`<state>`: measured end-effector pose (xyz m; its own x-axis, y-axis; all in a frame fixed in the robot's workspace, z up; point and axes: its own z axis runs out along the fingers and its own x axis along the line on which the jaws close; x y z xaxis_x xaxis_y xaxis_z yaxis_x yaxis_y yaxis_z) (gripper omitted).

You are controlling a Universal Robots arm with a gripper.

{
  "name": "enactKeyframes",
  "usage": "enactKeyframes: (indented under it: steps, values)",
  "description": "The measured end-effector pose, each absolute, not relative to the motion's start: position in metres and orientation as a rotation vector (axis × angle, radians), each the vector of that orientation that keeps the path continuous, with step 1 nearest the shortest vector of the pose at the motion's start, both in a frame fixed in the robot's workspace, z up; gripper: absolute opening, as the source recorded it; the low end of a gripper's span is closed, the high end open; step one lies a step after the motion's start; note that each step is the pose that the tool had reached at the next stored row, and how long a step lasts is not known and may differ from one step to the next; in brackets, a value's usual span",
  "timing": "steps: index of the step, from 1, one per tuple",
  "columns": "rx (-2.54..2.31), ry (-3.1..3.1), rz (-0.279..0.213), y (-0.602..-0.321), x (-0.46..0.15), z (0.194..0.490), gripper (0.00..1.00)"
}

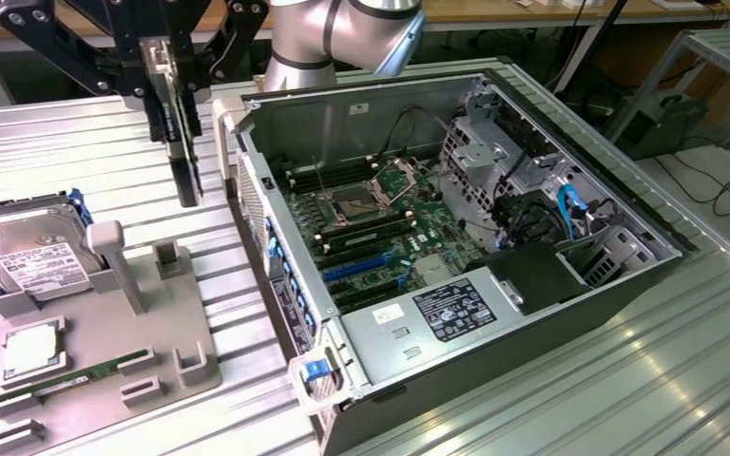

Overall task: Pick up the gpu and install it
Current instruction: 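Pick up the gpu and move the gpu toward the slot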

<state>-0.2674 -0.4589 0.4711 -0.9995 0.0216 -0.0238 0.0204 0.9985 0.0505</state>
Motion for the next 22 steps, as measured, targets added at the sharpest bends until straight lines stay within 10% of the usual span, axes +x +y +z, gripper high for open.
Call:
enactKeyframes:
  steps: [22]
  values:
    - [0.033, 3.116, 0.078, -0.459, -0.235, 0.471, 0.27]
